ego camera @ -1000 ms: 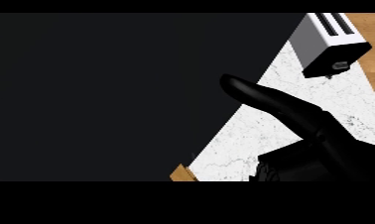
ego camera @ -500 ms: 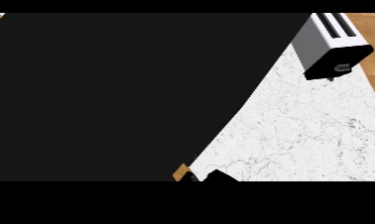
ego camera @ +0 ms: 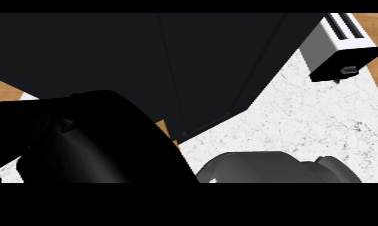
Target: Pick up the wine, place it into the cabinet and close the cabinet
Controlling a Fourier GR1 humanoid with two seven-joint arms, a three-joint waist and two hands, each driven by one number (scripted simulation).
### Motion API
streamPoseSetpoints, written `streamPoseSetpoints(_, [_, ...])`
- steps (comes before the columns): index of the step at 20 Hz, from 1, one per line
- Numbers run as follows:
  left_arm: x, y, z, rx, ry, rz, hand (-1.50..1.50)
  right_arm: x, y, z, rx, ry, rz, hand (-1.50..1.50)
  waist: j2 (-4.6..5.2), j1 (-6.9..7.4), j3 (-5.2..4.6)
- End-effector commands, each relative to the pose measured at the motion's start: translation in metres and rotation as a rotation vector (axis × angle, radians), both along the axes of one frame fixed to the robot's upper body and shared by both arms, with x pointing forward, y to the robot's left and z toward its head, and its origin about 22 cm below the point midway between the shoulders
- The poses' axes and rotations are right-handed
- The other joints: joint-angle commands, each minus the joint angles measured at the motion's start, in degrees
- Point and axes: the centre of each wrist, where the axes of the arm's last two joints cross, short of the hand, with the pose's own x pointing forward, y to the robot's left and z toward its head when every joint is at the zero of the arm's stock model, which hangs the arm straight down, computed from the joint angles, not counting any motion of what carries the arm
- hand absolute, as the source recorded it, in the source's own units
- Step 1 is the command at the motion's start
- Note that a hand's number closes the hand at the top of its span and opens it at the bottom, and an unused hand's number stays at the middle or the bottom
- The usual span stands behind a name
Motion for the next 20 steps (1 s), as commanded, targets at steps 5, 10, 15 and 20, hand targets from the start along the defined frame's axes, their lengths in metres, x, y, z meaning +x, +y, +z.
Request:
streamPoseSetpoints(5, [0.001, 0.027, 0.011, -0.007, -0.010, -0.032, 1.50, 0.073, 0.035, 0.020, 0.024, 0.039, -0.156, 1.50, 0.43, 0.83, 0.04])
streamPoseSetpoints(10, [0.019, 0.048, 0.018, 0.003, -0.031, -0.018, 1.50, 0.118, 0.045, 0.000, -0.001, 0.039, -0.241, 1.50, 0.98, 0.29, -0.01])
streamPoseSetpoints(15, [0.015, 0.048, 0.030, 0.010, -0.046, -0.004, 1.50, 0.172, 0.017, -0.038, -0.021, 0.065, -0.317, 1.50, 0.94, 0.05, 0.10])
streamPoseSetpoints(20, [0.017, 0.043, 0.031, -0.010, -0.053, -0.025, 1.50, 0.190, 0.002, -0.054, -0.052, 0.060, -0.385, 1.50, 1.34, 0.24, 0.06])
